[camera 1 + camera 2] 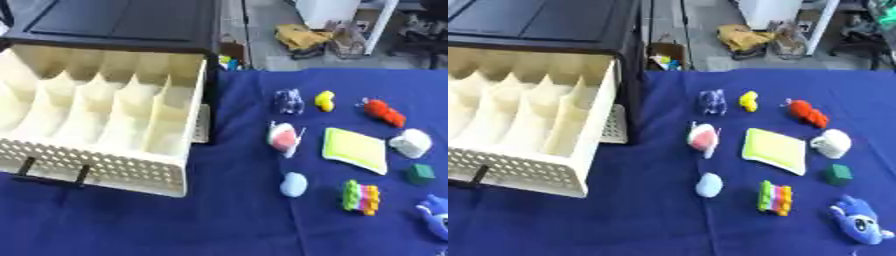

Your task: Pick up objects from table and place into drawer.

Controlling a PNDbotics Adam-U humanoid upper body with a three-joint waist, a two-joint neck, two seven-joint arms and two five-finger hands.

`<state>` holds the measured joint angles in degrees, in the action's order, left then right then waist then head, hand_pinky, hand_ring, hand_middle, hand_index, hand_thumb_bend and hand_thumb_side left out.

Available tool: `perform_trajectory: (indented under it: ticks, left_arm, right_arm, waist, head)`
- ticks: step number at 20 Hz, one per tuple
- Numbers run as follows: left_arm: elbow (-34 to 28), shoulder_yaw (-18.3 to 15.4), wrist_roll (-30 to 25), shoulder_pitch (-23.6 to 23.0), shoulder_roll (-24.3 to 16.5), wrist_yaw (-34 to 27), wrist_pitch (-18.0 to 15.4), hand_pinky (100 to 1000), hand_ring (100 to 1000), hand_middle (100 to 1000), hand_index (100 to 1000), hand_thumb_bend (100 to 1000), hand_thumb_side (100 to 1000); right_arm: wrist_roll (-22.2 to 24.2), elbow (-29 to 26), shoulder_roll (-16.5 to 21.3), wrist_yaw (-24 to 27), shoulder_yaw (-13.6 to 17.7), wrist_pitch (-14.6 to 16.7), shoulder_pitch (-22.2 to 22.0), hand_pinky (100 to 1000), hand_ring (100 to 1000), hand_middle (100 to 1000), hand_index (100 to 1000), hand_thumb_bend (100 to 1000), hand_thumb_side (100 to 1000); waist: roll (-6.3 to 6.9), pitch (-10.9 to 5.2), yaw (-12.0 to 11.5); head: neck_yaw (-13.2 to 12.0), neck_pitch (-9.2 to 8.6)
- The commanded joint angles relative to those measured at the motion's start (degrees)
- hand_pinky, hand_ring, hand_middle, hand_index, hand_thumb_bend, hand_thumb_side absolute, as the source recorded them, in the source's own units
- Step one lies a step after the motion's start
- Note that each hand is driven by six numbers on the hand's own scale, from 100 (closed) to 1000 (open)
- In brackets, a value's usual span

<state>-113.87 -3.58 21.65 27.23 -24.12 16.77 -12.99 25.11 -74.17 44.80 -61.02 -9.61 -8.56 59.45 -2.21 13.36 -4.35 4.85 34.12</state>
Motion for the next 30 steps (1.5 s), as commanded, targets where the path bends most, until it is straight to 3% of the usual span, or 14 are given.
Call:
perform_trajectory:
  ticks: [1, 15, 18, 20, 22, 23, 25, 27, 28, 29, 30]
  left_arm:
    - [-0.72, 0.05, -0.25, 0.58, -0.54, -0.07, -0.01, 659, 787, 745, 873, 465, 1000]
    - [-0.72, 0.31, -0.61, 1.18, 0.32, -0.49, -0.09, 658, 787, 744, 870, 467, 1000]
    - [-0.72, 0.25, -0.59, 1.21, 0.37, -0.48, -0.09, 656, 787, 744, 871, 468, 1000]
    - [-0.72, 0.21, -0.56, 1.2, 0.41, -0.47, -0.07, 655, 787, 744, 871, 468, 1000]
    - [-0.72, 0.2, -0.55, 1.13, 0.47, -0.43, -0.02, 654, 787, 744, 871, 468, 1000]
    - [-0.72, 0.21, -0.56, 1.11, 0.49, -0.4, 0.01, 654, 787, 744, 871, 468, 1000]
    - [-0.72, 0.19, -0.59, 1.06, 0.46, -0.33, 0.05, 654, 788, 744, 870, 467, 1000]
    - [-0.72, 0.17, -0.6, 1.03, 0.44, -0.26, 0.08, 653, 788, 744, 870, 466, 1000]
    - [-0.72, 0.17, -0.63, 1.02, 0.43, -0.23, 0.09, 653, 788, 744, 870, 466, 1000]
    - [-0.72, 0.15, -0.65, 1.0, 0.42, -0.18, 0.12, 653, 788, 744, 870, 465, 1000]
    - [-0.72, 0.12, -0.65, 0.98, 0.41, -0.14, 0.16, 653, 788, 746, 870, 464, 1000]
  right_arm:
    - [2.02, 2.62, 0.16, -2.51, -0.17, 1.44, 1.89, 942, 985, 961, 1000, 395, 1000]
    - [3.98, 8.22, -8.01, -3.59, -4.62, 6.46, 6.05, 948, 987, 964, 1000, 437, 1000]
    - [5.05, 8.73, -7.85, -3.22, -4.42, 5.5, 5.18, 951, 994, 965, 1000, 608, 1000]
    - [6.84, 8.97, -7.51, -1.66, -3.93, 4.48, 4.4, 967, 1000, 990, 1000, 775, 1000]
    - [9.44, 8.98, -6.89, 0.97, -3.36, 3.08, 3.66, 982, 1000, 1000, 1000, 795, 949]
    - [10.66, 8.76, -6.45, 1.92, -3.18, 2.27, 3.3, 979, 1000, 1000, 1000, 792, 891]
    - [12.13, 7.6, -5.32, 4.06, -2.68, 0.66, 2.21, 974, 1000, 1000, 1000, 763, 908]
    - [12.51, 5.5, -3.72, 6.22, -2.61, -0.6, 0.49, 969, 1000, 1000, 1000, 641, 844]
    - [12.74, 4.31, -2.88, 7.18, -2.67, -1.2, -0.42, 969, 1000, 1000, 1000, 629, 837]
    - [12.95, 3.16, -2.08, 8.11, -2.64, -1.8, -1.39, 956, 1000, 1000, 1000, 508, 778]
    - [13.1, 1.87, -1.19, 9.13, -2.53, -2.47, -2.51, 955, 1000, 1000, 1000, 497, 774]
  waist:
    - [0.13, -1.08, -0.15]
    - [0.41, -1.05, -1.35]
    - [0.47, -0.95, -1.3]
    - [0.47, -0.88, -1.23]
    - [0.47, -0.8, -1.13]
    - [0.48, -0.78, -1.09]
    - [0.51, -0.74, -1.0]
    - [0.55, -0.67, -0.97]
    - [0.55, -0.64, -0.99]
    - [0.57, -0.6, -0.96]
    - [0.6, -0.55, -0.93]
  head:
    - [0.36, -0.76]
    - [2.09, -1.38]
    - [1.99, -1.48]
    - [1.84, -1.58]
    - [1.64, -1.57]
    - [1.54, -1.52]
    - [1.32, -1.45]
    - [1.04, -1.48]
    - [0.93, -1.51]
    - [0.72, -1.55]
    - [0.51, -1.58]
